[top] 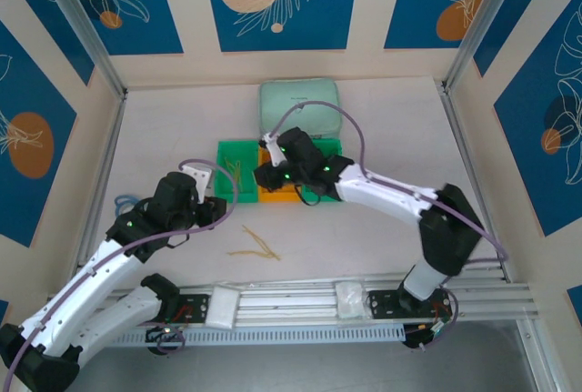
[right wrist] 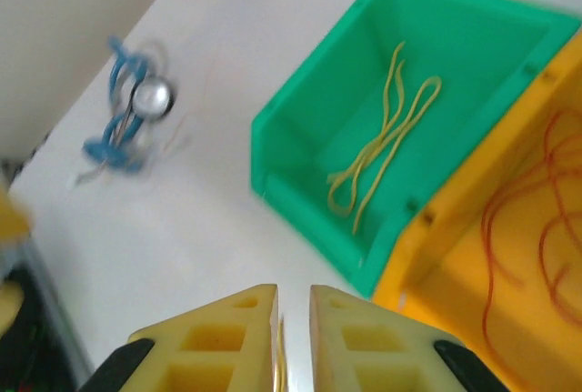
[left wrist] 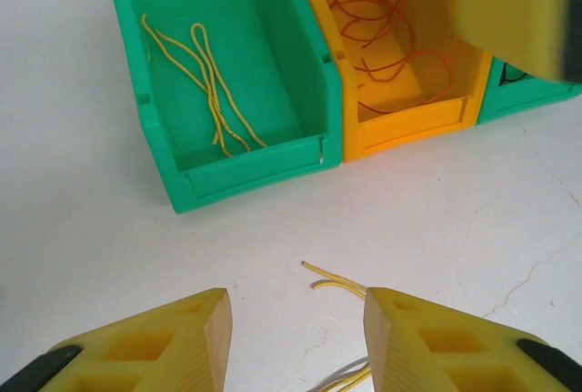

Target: Untangle the cables

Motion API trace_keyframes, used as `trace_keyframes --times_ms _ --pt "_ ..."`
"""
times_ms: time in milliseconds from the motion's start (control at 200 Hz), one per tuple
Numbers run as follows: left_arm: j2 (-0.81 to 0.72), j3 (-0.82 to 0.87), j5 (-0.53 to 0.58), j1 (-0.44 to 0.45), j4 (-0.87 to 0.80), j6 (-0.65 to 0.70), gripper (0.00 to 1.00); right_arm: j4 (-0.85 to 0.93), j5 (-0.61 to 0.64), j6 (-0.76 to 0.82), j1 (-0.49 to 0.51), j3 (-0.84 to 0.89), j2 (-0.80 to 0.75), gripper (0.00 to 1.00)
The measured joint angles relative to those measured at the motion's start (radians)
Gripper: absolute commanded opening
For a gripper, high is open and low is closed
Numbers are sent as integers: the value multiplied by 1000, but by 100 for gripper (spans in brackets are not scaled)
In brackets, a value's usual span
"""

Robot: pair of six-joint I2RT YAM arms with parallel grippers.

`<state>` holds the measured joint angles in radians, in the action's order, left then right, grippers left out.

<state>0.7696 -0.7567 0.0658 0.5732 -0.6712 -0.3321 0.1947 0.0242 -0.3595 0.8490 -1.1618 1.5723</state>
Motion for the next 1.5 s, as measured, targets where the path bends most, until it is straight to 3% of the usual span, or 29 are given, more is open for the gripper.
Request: trace_keyframes --times_ms 170,335,465,790,1501 --pt "50 -2 -26 0 1 -1 43 182 -23 64 100 154 -110 18" --pt "73 -2 -43 0 5 -4 43 322 10 58 261 248 -114 18" --pt "79 -2 -57 0 8 -10 43 347 53 41 318 262 -106 18" --pt "73 -2 -65 0 20 -19 43 340 127 38 350 259 5 18" --pt "64 0 -65 0 -3 -19 45 284 118 64 349 193 107 20"
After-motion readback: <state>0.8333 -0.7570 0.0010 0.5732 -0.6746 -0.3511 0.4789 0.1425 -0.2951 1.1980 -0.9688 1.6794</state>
